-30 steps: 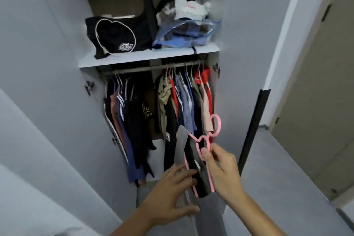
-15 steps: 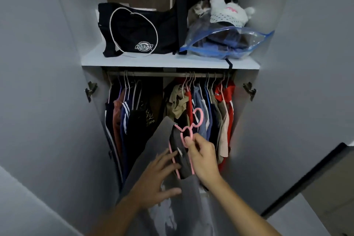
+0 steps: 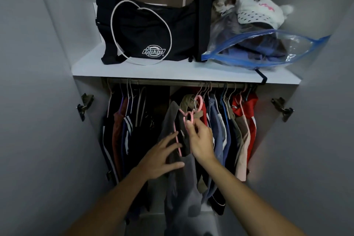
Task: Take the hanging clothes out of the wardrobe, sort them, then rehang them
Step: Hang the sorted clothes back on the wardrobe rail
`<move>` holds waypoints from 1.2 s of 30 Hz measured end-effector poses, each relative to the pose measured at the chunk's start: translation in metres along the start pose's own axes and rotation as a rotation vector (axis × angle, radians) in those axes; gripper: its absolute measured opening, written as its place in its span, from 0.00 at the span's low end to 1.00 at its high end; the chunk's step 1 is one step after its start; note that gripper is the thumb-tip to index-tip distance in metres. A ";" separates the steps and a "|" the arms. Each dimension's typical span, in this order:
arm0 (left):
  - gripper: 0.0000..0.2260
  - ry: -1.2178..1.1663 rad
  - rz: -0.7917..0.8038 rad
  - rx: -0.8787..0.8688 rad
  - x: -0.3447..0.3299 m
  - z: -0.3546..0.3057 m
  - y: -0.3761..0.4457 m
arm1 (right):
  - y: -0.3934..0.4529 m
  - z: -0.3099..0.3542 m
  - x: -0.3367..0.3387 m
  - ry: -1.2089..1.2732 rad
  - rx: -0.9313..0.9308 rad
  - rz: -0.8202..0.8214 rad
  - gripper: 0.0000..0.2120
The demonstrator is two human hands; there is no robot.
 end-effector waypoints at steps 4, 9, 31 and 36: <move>0.31 0.014 0.034 0.017 0.011 0.045 0.027 | 0.051 -0.005 -0.023 -0.042 0.033 -0.015 0.19; 0.32 0.045 0.046 0.032 0.016 0.097 0.062 | 0.115 -0.024 -0.051 -0.091 0.051 -0.032 0.20; 0.49 0.002 0.128 0.271 -0.023 0.192 0.142 | 0.229 -0.072 -0.089 -0.390 -0.176 -0.049 0.18; 0.39 0.112 0.175 0.321 -0.028 0.172 0.137 | 0.205 -0.058 -0.055 -0.523 -0.107 -0.009 0.13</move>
Point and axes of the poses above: each hand's wrist, its own y-axis towards the middle knuckle, its own x-axis out of the back of the hand, z = x × y, the point moved 2 cm from there along y, towards the middle knuckle, and after that the axes turned 15 degrees about -x, right-handed, at the moved point
